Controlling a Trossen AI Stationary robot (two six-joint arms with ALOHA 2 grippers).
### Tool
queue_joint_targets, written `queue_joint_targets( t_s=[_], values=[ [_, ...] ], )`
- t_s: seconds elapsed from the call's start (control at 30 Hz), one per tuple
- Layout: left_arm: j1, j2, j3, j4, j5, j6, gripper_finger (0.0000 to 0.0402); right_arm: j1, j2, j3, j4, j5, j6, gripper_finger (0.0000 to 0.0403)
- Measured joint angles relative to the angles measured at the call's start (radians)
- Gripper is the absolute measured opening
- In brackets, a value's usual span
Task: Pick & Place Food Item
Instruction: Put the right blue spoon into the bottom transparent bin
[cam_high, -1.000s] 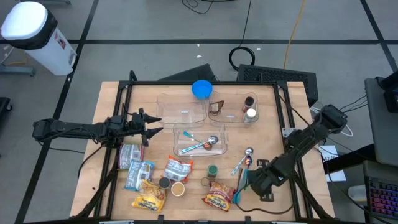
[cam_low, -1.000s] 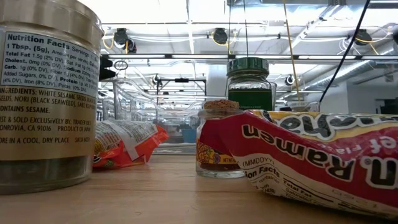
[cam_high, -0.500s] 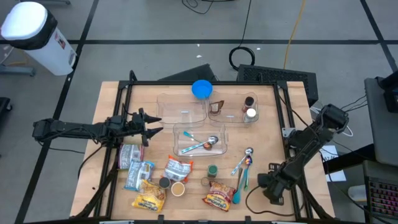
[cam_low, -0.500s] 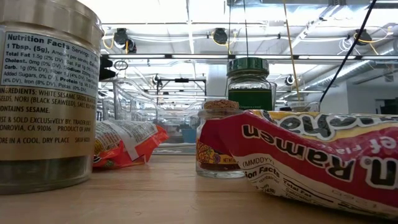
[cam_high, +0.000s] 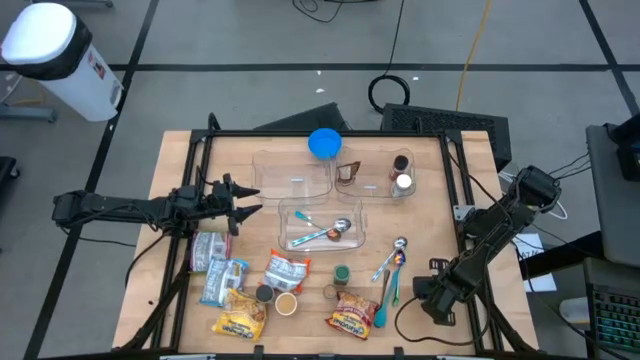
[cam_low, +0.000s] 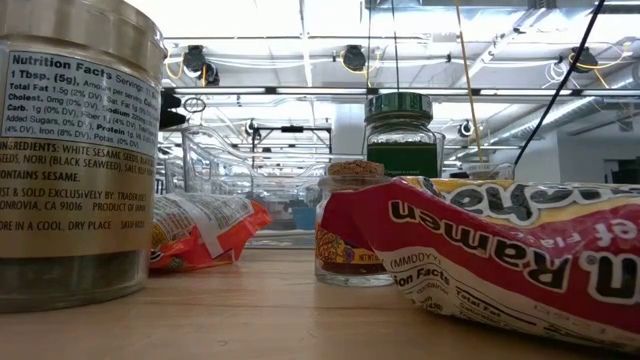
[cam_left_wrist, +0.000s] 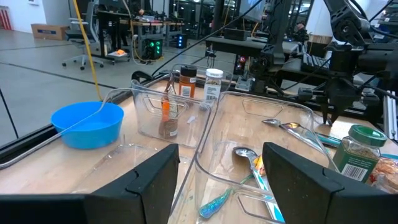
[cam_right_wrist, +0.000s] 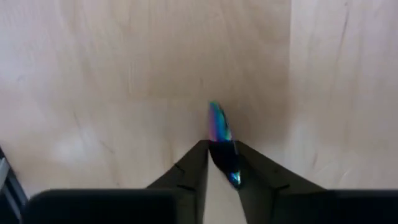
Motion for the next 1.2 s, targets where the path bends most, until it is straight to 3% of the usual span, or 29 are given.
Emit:
queue_joint_targets(
  t_s=[0.13,0.43,0.67,0.8,0.87,1.0,1.1,1.2],
  values=[
    [0.000,0.000,0.000,0.000,0.000,0.000,0.0241,-0.009,0.000,0.000,0.008,0.016,-0.036,0.0011],
    [0.000,0.000,0.000,0.000,0.000,0.000,0.0241,-0.044,-0.024,0.046,-0.010,0.006,-0.044,0.0006],
    [0.000,0.000,0.000,0.000,0.000,0.000,0.0241,-0.103,-0.160,0.122,0.125,0.275,-0.158,0.0004],
    [0.000,0.000,0.000,-0.001,0.000,0.000,0.0241,-0.166,-0.239,0.125,0.348,0.491,-0.363,0.0004],
    [0.000,0.000,0.000,-0.001,0.000,0.000,0.0241,-0.207,-0.263,0.125,0.451,0.540,-0.493,0.0004],
    [0.000,0.000,0.000,-0.001,0.000,0.000,0.0241,-0.312,-0.288,0.125,0.718,0.533,-0.789,0.0004],
    [0.000,0.000,0.000,-0.001,0.000,0.000,0.0241,-0.409,-0.274,0.125,0.910,0.417,-0.979,0.0004],
    [0.000,0.000,0.000,-0.001,0.000,0.000,0.0241,-0.514,-0.237,0.125,1.066,0.276,-1.056,0.0004]
  ],
)
